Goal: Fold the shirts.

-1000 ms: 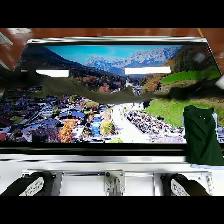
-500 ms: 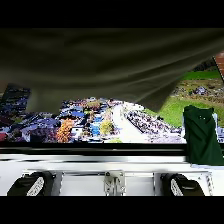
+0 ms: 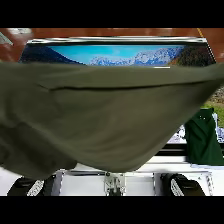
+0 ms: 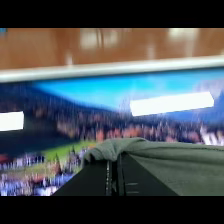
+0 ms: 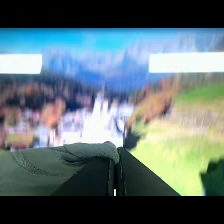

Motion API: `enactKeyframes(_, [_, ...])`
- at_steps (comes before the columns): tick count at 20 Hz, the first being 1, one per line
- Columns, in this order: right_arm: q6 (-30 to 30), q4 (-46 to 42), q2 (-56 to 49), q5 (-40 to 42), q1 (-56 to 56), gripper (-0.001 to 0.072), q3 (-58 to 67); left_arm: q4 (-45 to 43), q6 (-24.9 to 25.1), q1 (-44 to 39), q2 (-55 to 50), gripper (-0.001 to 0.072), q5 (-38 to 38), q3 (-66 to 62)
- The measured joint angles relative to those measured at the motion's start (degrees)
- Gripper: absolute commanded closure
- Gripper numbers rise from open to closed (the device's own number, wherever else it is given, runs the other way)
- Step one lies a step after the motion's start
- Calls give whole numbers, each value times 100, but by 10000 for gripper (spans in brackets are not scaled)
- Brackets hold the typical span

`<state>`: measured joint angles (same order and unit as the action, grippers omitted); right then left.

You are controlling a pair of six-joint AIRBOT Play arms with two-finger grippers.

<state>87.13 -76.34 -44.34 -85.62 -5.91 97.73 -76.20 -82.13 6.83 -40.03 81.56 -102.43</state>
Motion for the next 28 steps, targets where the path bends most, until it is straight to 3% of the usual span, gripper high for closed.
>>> enactKeyframes(4, [212,26,-824,372,7,647,-1176,-409,-2,-2,-319,668,-57,1467])
enactKeyframes(10, [417,1193,-2702,2736,9,647,-2028,-610,-216,-4,-1759,667,-1161,2754])
enactKeyframes(14, [409,1685,-3794,3731,9,647,-2138,-160,-291,-4,-2997,667,-2037,2927])
enactKeyframes(18, [398,1928,-4581,3991,7,647,-2166,732,-319,0,-4151,653,-2461,2977])
enactKeyframes(19, [396,1989,-4706,4011,17,636,-2168,977,-321,-2,-4382,577,-2463,2983])
enactKeyframes(20, [376,2035,-4782,4013,33,510,-2168,1167,-321,-4,-4544,407,-2459,2983])
enactKeyframes(21, [334,2079,-4819,4035,55,231,-2168,1314,-323,15,-4664,147,-2417,2973])
enactKeyframes(22, [247,2135,-4817,4052,55,92,-2135,1408,-323,61,-4743,40,-2315,2924])
enactKeyframes(25, [-208,2107,-4566,3786,-107,89,-1873,1390,-323,415,-4835,44,-1491,2535])
enactKeyframes(28, [-555,1338,-4063,2986,-461,89,-1545,833,-155,966,-4623,50,-345,2330])
